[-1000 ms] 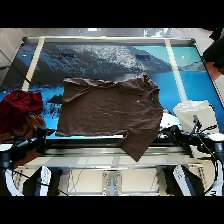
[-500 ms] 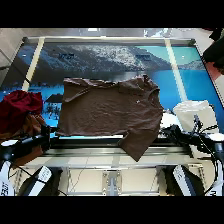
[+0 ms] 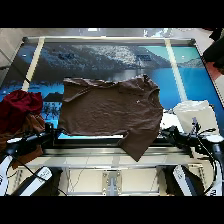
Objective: Fold the shirts.
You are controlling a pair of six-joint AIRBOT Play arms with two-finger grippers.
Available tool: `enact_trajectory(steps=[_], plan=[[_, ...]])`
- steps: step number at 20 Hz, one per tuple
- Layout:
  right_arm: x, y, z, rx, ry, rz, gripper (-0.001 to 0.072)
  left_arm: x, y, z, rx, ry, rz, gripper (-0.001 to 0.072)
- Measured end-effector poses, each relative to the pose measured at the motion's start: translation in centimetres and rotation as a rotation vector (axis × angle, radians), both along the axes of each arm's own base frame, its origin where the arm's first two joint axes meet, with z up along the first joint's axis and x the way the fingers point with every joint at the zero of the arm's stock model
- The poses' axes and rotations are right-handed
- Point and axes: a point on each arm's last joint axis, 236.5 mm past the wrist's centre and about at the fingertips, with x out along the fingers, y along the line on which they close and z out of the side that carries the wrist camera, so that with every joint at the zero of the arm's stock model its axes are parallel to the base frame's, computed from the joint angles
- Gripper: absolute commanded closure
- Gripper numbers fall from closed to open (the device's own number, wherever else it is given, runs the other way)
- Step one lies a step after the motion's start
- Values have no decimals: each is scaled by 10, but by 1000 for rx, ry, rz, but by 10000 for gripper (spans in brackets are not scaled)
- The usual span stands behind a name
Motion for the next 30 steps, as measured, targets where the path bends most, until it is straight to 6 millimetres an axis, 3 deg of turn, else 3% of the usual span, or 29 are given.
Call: enact_trajectory(steps=[3, 6, 10, 11, 12, 14, 16, 18, 19, 22, 25, 28, 30], plan=[[-2, 0, -15, 26, 41, -41, 259, 0, -1, 0, 0, -4, -6, 694], [9, 1, -23, 59, 32, -86, 259, 1, -1, 1, 1, -10, -12, 695], [24, 20, -33, 105, 25, -76, 261, 4, -2, 3, 5, -33, -19, 695], [27, 26, -36, 110, 30, -67, 366, 5, -1, 4, 5, -37, -17, 695], [28, 29, -41, 103, 35, -61, 658, 6, -1, 4, 7, -43, -17, 696], [31, 33, -45, 86, 32, -39, 698, 9, 0, 8, 24, -69, -38, 696], [38, 41, -33, 93, -15, 30, 699, 18, 4, 20, 58, -127, -73, 696], [51, 54, 4, 142, -117, 118, 699, 34, 11, 52, 116, -239, -126, 696], [57, 60, 30, 151, -186, 179, 699, 43, 16, 77, 159, -314, -152, 696], [66, 74, 134, 116, -449, 348, 698, 62, 39, 181, 368, -570, -193, 697], [47, 85, 251, -98, -762, 494, 699, 54, 52, 302, 694, -783, -216, 699], [18, 82, 363, -438, -1046, 468, 700, 36, 26, 394, 943, -896, -332, 699], [-1, 75, 424, -625, -1169, 403, 701, 27, 0, 437, 1061, -946, -458, 699]])
